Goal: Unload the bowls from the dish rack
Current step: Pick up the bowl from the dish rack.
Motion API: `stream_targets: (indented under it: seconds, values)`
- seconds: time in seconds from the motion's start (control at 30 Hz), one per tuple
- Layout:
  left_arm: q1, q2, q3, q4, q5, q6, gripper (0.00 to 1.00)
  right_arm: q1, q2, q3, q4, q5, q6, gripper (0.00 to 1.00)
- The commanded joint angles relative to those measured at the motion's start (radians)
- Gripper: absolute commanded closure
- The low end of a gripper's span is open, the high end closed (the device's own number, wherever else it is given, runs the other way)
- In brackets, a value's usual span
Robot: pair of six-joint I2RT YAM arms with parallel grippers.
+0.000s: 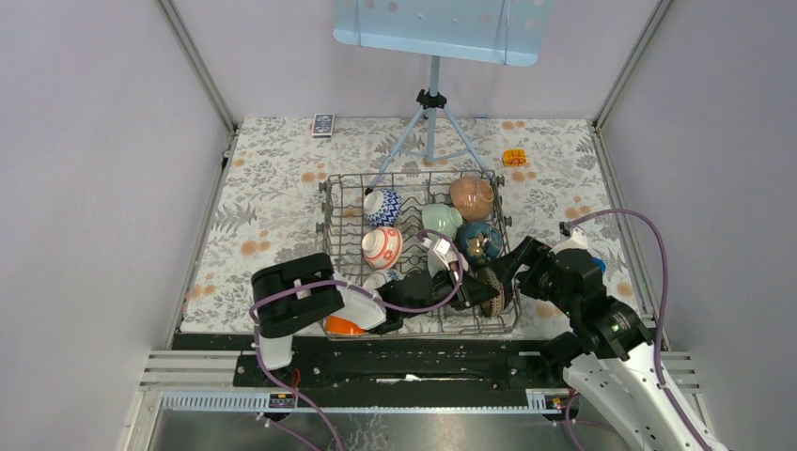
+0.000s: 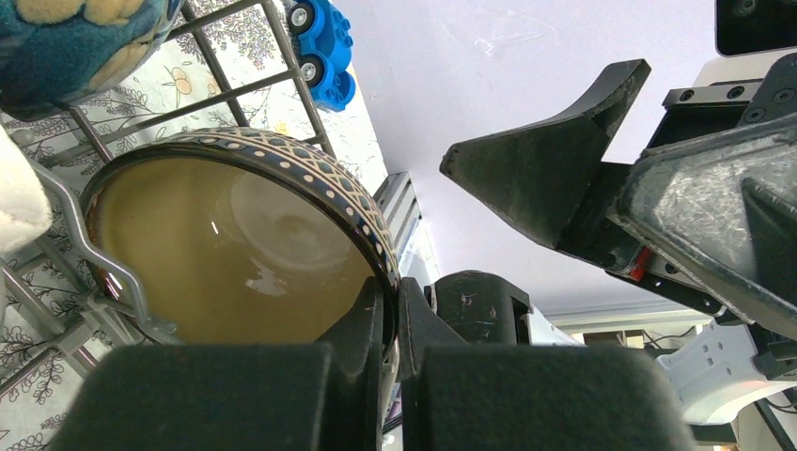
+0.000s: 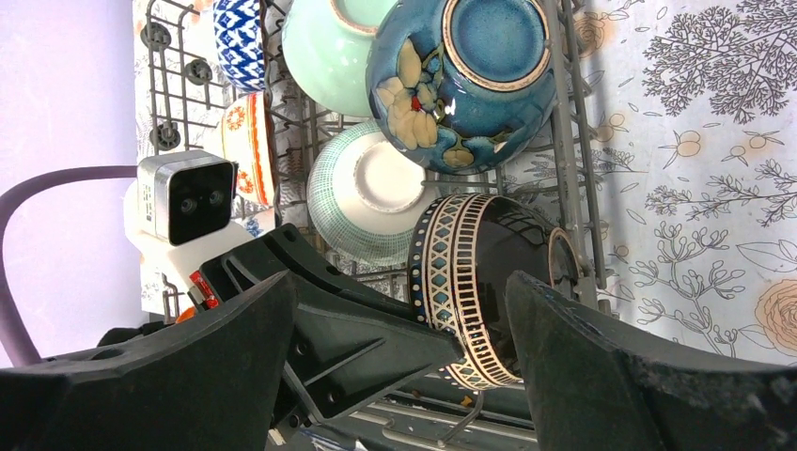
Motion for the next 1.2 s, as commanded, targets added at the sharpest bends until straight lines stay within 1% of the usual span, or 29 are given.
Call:
stream_targets:
  seconds: [0.0, 0.23, 0.37, 0.63, 0.8, 1.03, 1.1, 1.17]
  values:
    - [0.001, -0.036, 0.02, 0.145, 0.011, 0.019, 1.0, 0.005, 0.001, 0.055, -0.006, -0.012, -0.009, 0.1]
    - [0.001, -0.061, 0.035, 0.162, 0.035, 0.036, 1.0, 0.006, 0.019, 0.133, -0.01, -0.036, -0.031, 0.06]
    - [0.001, -0.064, 0.027, 0.189, 0.037, 0.023, 1.0, 0.005, 0.026, 0.163, -0.016, -0.044, -0.044, 0.05]
    - [0.011, -0.108, -0.003, 0.226, 0.037, 0.03, 1.0, 0.005, 0.014, 0.161, -0.02, -0.048, -0.053, 0.05]
    - [0.012, -0.129, 0.0, 0.231, 0.087, 0.039, 1.0, 0.005, 0.005, 0.177, -0.016, -0.05, -0.067, 0.05]
    - [0.012, -0.187, 0.022, 0.189, 0.137, 0.064, 1.0, 0.005, 0.024, 0.3, -0.043, -0.021, -0.148, 0.04]
    - [0.012, -0.211, 0.024, 0.157, 0.135, 0.077, 1.0, 0.004, 0.036, 0.338, -0.051, -0.004, -0.167, 0.04]
    - [0.012, -0.243, 0.019, 0.124, 0.121, 0.092, 1.0, 0.005, 0.046, 0.382, -0.053, 0.014, -0.184, 0.01]
